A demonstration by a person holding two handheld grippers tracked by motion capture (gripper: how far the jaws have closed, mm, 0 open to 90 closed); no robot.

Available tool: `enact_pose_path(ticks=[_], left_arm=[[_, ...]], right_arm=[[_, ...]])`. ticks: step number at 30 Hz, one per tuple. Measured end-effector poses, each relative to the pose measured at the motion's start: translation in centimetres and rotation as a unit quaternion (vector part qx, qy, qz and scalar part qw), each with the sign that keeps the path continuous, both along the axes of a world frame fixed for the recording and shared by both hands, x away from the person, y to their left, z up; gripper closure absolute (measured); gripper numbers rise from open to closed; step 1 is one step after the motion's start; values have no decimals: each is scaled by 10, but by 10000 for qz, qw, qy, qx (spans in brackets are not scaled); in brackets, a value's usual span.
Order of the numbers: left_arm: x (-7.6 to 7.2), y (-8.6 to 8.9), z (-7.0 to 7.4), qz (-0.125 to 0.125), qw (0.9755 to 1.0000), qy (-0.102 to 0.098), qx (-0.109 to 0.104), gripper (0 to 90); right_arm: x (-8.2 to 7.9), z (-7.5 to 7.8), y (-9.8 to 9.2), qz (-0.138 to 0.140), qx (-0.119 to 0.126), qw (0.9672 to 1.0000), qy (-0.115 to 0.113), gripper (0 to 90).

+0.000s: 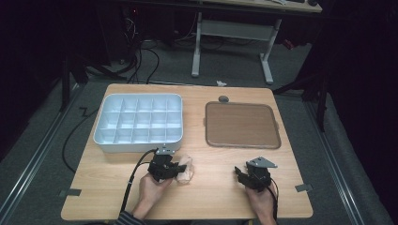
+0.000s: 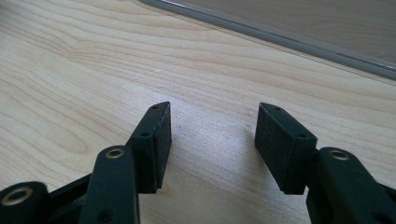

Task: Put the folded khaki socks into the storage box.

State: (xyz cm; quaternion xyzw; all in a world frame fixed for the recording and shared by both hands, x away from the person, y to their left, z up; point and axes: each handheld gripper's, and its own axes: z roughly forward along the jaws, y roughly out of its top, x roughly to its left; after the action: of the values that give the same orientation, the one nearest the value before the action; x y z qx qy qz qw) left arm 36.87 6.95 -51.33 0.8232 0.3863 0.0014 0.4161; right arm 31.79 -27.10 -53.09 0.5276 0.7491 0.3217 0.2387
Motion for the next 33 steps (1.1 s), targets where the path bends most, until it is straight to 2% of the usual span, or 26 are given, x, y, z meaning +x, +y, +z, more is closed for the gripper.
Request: enact_pose_path(ticks=[12, 30, 33], left_arm=[[-4, 10, 8, -103, 9999, -124, -17, 774], [-3, 28, 14, 20, 9999, -104, -116, 774], [-3, 29, 17, 7, 9999, -123, -70, 775]], right_arm=[[0, 0, 0, 19, -10, 10000, 4, 448], [0, 0, 0, 26, -2, 10000, 10, 440], [0, 0, 0, 33, -8, 10000, 5, 439]])
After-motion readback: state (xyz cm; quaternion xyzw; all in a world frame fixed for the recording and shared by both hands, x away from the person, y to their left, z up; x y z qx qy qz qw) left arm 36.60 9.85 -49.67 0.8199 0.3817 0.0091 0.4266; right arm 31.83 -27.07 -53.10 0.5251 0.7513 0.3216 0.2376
